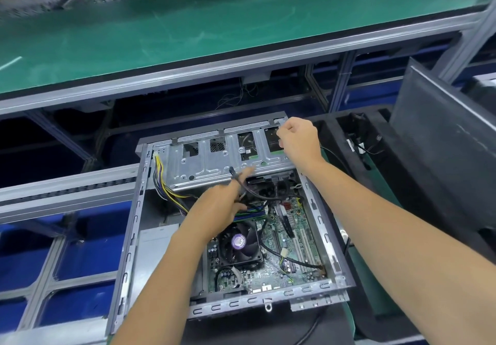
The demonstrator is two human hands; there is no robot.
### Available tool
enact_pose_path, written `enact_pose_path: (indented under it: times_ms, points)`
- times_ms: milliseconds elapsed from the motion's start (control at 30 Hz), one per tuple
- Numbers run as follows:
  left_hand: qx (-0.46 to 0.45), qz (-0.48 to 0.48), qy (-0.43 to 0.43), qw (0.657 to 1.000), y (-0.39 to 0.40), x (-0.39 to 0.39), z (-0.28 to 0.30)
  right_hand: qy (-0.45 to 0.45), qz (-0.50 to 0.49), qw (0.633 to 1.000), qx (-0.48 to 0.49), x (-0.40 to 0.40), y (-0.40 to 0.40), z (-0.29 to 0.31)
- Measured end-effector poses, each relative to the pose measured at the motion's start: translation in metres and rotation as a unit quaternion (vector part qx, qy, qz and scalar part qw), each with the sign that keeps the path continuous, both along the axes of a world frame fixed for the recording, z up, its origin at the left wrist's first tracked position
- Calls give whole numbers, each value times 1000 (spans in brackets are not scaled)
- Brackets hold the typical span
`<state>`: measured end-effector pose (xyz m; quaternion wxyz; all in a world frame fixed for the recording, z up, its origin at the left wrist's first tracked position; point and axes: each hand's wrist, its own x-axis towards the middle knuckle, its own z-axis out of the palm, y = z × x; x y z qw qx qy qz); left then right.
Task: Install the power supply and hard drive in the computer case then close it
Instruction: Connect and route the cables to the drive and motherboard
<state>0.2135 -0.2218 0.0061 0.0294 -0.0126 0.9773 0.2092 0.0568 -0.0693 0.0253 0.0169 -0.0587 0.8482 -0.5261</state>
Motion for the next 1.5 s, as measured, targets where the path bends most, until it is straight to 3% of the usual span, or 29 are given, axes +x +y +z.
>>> enact_pose_path:
  times_ms: [200, 333, 467, 533, 600, 667, 800, 967, 1100, 1267, 1433, 1500]
  points:
    - [-81, -92, -21, 992, 1, 0, -3, 0, 2, 1000, -9, 0, 1, -1]
    - [-74, -28, -46, 996, 2, -3, -10, -2, 3, 1000, -6, 0, 1, 0]
    - [-161, -5, -31, 986, -1, -3, -17, -6, 3, 1000, -7, 0, 0, 0]
    - [-105, 1, 4, 994, 0, -3, -18, -5, 3, 1000, -8, 0, 0, 1]
    - [19, -15, -53, 998, 3, -7, -21, -3, 5, 1000, -9, 0, 1, 1]
    - [139, -53, -136, 979, 6, -10, -23, -3, 5, 1000, -7, 0, 1, 0]
    - [120, -111, -230, 959, 8, -12, -24, -7, 7, 1000, -8, 0, 1, -1]
    - [69, -133, -200, 968, 9, -15, -28, 1, 11, 1000, -4, 1, 1, -1]
    - [144, -60, -136, 978, 5, -15, -18, 5, 13, 1000, 2, 2, 0, -1]
    - [229, -54, -71, 969, 7, -13, -10, 16, 15, 1000, 11, 1, 0, -2]
    - [294, -23, -111, 949, 11, -10, -7, 14, 11, 1000, 7, 0, -1, -4]
    - [260, -12, -104, 960, 9, -11, -8, 15, 9, 1000, 6, 0, -2, -4]
